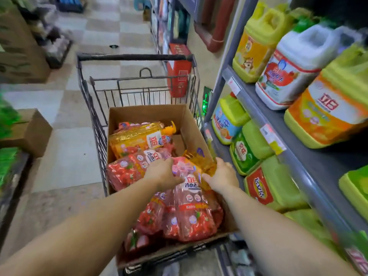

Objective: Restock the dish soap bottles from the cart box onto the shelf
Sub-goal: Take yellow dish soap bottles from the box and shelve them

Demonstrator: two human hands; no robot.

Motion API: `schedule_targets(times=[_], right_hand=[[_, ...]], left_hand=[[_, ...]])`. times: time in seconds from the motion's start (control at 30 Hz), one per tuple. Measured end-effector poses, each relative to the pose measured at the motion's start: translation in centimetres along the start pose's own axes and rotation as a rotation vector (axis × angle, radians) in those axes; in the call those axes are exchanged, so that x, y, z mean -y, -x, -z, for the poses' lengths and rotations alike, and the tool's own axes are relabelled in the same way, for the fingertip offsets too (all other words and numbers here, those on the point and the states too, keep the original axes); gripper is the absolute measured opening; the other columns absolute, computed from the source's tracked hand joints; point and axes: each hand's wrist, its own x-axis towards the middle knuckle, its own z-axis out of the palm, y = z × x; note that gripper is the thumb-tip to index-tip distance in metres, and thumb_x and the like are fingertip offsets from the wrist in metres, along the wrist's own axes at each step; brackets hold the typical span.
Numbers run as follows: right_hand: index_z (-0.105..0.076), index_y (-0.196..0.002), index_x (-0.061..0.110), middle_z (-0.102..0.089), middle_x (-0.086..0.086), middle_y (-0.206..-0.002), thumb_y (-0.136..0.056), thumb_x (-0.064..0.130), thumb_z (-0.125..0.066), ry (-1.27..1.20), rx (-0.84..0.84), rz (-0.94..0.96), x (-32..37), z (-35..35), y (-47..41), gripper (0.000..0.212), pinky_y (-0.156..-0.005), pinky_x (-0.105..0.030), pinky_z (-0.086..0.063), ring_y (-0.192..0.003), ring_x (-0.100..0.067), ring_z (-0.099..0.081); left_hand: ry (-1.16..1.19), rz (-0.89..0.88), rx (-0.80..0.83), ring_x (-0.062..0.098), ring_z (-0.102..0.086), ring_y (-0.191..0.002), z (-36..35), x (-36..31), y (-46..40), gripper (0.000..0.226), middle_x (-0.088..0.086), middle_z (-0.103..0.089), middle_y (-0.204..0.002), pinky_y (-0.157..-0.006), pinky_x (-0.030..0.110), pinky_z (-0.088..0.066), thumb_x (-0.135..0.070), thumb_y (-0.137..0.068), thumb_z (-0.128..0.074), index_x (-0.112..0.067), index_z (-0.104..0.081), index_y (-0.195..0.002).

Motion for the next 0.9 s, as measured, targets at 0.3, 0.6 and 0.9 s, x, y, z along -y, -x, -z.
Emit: schedule_targets(times=[0.3,0.6,0.9], right_hand=[[-0.043,-0.134,0.008,-0.035,-0.013,-0.147,-0.075,0.060,-0.071,0.135,0.039,-0.053,1.5,-2.3,-4.7,0.084,-0.105,-0.038,-0.039,-0.136,-0.031,-0.035],[-0.056,-0.121,0.008,-0.043,-0.015,-0.138,-0.076,0.051,-0.074,0.010,-0.036,-0.161,2.3,-1.9,-5.0,0.065,-0.090,-0.041,-0.049,-0.120,-0.036,-0.052],[-0.070,-0.108,0.015,-0.070,-0.007,-0.104,-0.048,0.068,-0.068,-0.472,-0.171,-0.260,2.9,1.1,-1.8,0.080,-0.080,-0.042,-0.057,-0.089,-0.029,-0.068]], left_hand=[[0.075,0.055,0.059,0.029,-0.046,-0.128,-1.3,-0.8,-3.8,0.082,0.010,-0.050,-0.138,-0.104,0.039,-0.041,-0.062,-0.082,-0.064,-0.017,-0.038,-0.146],[0.145,0.015,0.117,0.028,-0.044,-0.132,-1.5,-0.1,-4.9,0.085,0.008,-0.049,-0.143,-0.108,0.039,-0.040,-0.060,-0.080,-0.067,-0.017,-0.038,-0.147],[0.351,0.032,0.230,0.028,-0.054,-0.122,0.4,-1.0,-5.5,0.076,0.011,-0.057,-0.136,-0.101,0.038,-0.047,-0.063,-0.088,-0.054,-0.009,-0.047,-0.141]])
